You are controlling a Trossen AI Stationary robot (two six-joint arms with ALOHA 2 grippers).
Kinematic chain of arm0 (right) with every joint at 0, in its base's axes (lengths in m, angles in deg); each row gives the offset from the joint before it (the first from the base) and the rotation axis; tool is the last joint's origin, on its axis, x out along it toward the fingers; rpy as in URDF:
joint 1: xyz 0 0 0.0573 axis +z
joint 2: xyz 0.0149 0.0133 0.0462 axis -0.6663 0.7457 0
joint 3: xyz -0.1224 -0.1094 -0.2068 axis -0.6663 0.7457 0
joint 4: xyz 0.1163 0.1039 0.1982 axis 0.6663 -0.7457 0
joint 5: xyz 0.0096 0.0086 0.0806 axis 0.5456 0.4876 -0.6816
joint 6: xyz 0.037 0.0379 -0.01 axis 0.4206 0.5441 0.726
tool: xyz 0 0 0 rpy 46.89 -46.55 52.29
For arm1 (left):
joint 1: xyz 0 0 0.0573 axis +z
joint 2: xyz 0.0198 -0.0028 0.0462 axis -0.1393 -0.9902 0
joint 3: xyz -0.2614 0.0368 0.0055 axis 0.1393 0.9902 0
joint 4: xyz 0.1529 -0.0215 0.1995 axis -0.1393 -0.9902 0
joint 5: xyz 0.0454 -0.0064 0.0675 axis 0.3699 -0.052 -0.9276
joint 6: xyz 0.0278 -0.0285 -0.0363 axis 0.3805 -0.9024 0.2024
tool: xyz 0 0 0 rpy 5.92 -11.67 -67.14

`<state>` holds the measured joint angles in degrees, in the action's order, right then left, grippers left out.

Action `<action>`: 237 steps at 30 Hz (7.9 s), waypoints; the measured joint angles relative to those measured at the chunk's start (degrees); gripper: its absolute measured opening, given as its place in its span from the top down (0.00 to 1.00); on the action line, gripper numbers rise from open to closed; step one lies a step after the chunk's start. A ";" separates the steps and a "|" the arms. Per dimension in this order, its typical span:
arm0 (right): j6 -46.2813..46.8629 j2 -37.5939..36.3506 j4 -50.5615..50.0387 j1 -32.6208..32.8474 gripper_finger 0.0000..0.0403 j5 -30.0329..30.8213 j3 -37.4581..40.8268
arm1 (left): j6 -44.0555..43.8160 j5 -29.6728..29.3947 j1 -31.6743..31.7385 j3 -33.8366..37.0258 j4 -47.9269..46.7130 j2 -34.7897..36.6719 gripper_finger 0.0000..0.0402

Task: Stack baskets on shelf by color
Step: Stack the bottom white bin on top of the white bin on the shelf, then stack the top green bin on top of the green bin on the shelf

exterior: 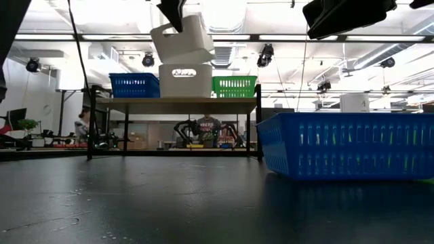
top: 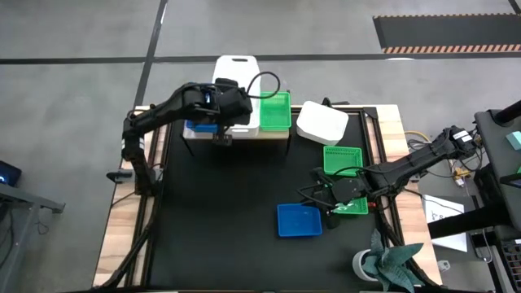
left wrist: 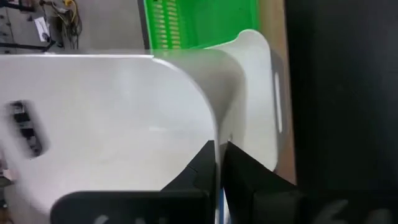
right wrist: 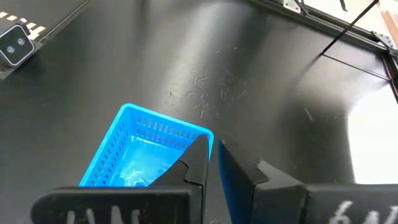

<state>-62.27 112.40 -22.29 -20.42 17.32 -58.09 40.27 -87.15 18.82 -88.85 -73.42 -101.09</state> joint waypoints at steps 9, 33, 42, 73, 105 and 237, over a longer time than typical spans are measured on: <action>-1.01 0.00 0.06 0.00 0.93 0.13 0.00 | -3.51 4.68 0.88 0.29 0.62 -0.59 1.00; -0.77 0.00 -0.25 0.00 0.93 0.42 0.00 | -7.55 7.19 0.98 2.34 2.00 -0.76 1.00; -0.81 0.00 -0.25 0.00 0.93 0.42 0.02 | -7.73 7.24 1.11 2.61 2.10 -0.76 1.00; -8.64 0.15 5.46 -19.38 0.93 10.31 -8.58 | -7.36 7.35 1.49 9.91 5.82 -0.74 1.00; -5.73 1.46 -0.68 -32.15 0.93 -4.61 -8.53 | -10.93 9.55 -5.12 9.95 5.60 4.09 0.77; 67.91 30.47 -42.57 -36.04 0.76 1.91 -14.03 | 8.81 -16.63 -31.48 92.40 109.01 52.50 1.00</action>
<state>5.64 142.86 -64.86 -56.46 19.23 -72.12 49.08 -103.79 -12.66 3.54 35.59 -48.59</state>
